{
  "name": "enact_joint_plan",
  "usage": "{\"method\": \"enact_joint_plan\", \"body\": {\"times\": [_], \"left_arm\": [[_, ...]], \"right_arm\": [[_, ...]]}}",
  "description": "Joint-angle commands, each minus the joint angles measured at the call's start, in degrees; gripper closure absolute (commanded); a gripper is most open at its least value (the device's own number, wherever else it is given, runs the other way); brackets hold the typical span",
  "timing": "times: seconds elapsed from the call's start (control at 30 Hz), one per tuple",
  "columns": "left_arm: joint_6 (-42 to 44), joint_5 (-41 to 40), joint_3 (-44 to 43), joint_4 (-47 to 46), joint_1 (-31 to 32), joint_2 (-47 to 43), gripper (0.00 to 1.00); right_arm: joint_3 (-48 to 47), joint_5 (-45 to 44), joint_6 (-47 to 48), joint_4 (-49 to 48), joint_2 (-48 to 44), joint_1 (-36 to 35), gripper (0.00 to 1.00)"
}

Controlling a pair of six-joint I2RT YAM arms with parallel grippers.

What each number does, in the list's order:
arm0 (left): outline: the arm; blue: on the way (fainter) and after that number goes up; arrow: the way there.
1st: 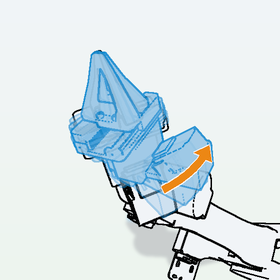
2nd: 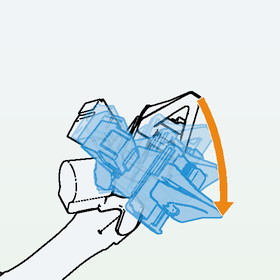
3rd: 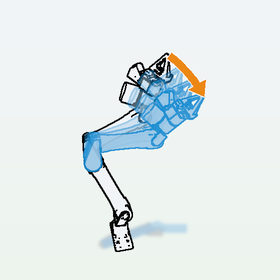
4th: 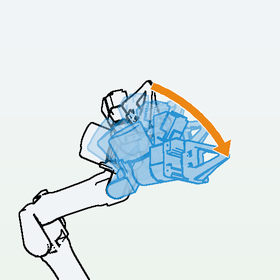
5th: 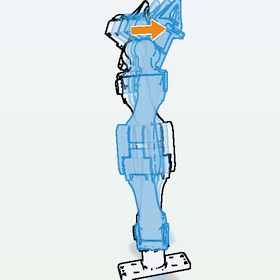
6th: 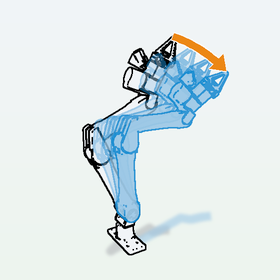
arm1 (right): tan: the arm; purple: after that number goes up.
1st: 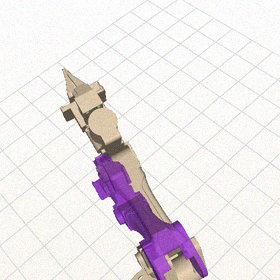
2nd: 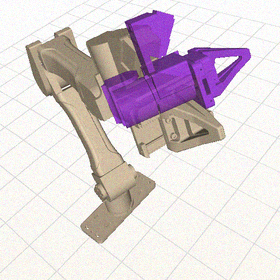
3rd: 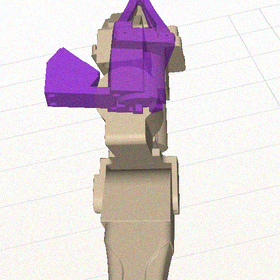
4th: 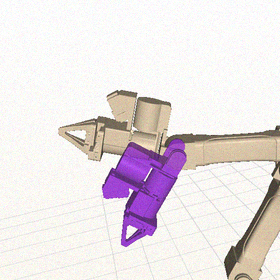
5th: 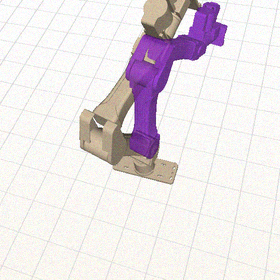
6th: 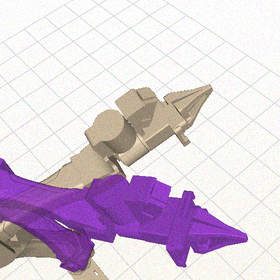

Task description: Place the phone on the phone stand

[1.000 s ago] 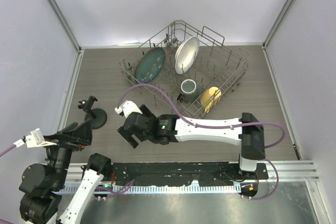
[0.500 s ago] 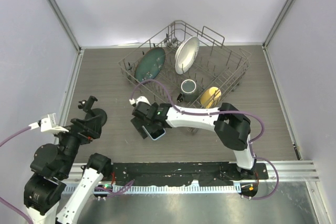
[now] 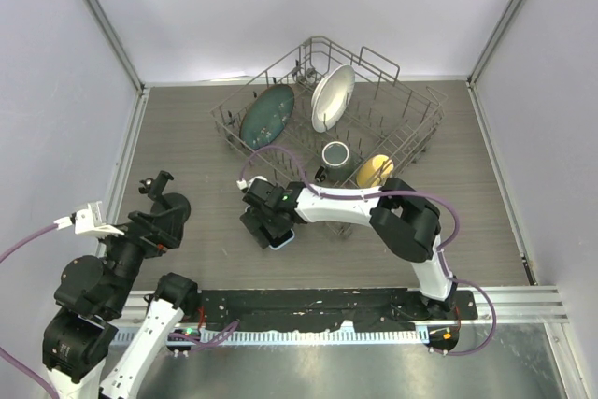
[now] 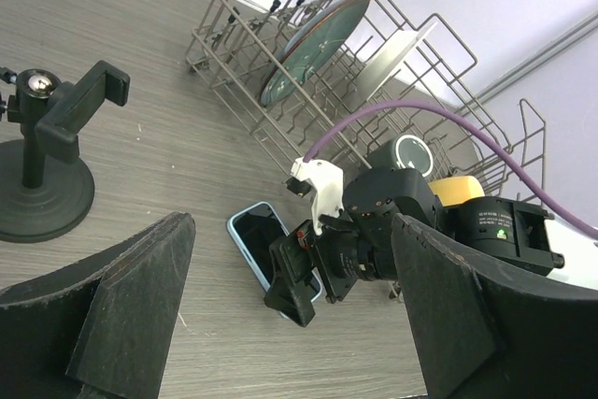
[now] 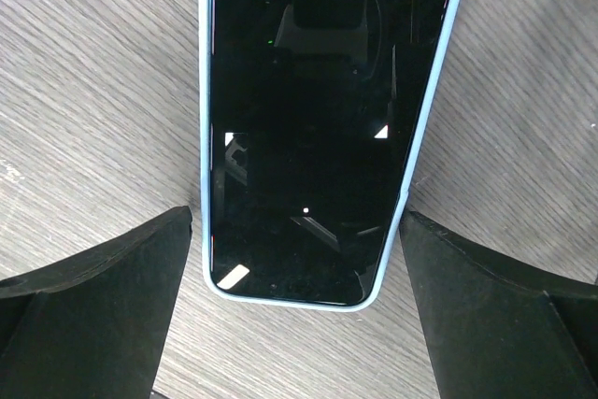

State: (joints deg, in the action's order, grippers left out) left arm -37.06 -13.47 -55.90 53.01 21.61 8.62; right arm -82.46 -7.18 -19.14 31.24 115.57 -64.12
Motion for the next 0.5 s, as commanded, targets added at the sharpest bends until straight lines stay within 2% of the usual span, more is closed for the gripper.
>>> {"method": "enact_joint_plan", "body": {"times": [0.0,0.47], "left_arm": [[0.7,0.9,-0.3,-1.9,-0.2,0.9,0.09],[0.6,1.1,0.5,-2.2,-0.2,1.7,0.09]], "right_arm": [[-1.0,0.4,0.4,-2.2,0.7,0.1,0.01],[-2.4,-6.3,-2.1,-0.6,2.4,-0.7,0.01]]}}
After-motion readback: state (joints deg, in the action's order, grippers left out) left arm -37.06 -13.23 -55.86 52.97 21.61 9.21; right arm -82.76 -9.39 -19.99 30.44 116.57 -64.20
